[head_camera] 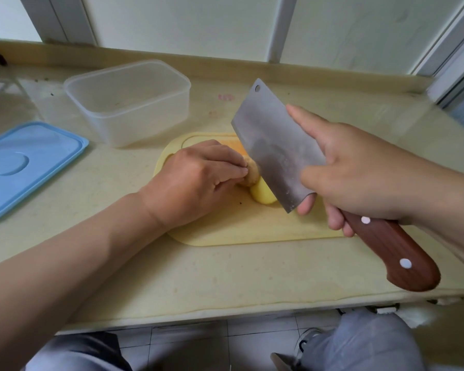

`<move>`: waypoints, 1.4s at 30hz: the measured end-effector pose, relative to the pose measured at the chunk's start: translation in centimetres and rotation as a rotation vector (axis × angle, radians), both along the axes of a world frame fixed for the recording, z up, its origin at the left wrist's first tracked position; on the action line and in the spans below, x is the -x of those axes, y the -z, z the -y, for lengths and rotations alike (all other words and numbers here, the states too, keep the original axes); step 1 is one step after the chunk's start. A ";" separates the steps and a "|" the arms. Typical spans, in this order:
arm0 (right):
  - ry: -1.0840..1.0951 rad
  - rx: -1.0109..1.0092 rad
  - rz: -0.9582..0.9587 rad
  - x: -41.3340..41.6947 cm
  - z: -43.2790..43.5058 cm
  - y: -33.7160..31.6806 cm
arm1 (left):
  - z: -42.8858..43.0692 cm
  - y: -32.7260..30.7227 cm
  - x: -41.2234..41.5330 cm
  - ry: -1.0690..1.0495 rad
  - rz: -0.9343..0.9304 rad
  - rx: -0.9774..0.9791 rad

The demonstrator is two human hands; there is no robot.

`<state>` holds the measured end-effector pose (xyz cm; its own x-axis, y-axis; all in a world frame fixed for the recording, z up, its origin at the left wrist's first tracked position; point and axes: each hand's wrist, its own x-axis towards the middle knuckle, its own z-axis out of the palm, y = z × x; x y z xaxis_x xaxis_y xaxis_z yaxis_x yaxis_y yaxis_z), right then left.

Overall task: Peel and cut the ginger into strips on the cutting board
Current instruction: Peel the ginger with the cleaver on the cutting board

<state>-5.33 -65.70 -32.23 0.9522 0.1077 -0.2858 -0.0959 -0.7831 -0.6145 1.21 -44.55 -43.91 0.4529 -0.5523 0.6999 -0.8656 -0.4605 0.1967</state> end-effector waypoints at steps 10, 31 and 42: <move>-0.026 -0.104 -0.125 -2.2 -0.9 2.0 | -1.7 -0.5 0.1 -0.012 -0.142 0.062; 0.032 -0.254 -0.023 -1.3 -0.9 3.2 | -2.4 -1.6 -0.3 -0.116 -0.358 -0.066; 0.088 -0.261 0.066 -0.2 -0.1 2.0 | -2.6 -2.9 0.0 -0.193 -0.498 -0.172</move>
<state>-5.17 -65.60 -34.27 0.9768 0.0853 -0.1963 -0.1097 -0.5878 -0.8016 1.21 -41.96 -41.00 0.8098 -0.5141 0.2828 -0.5843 -0.6625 0.4687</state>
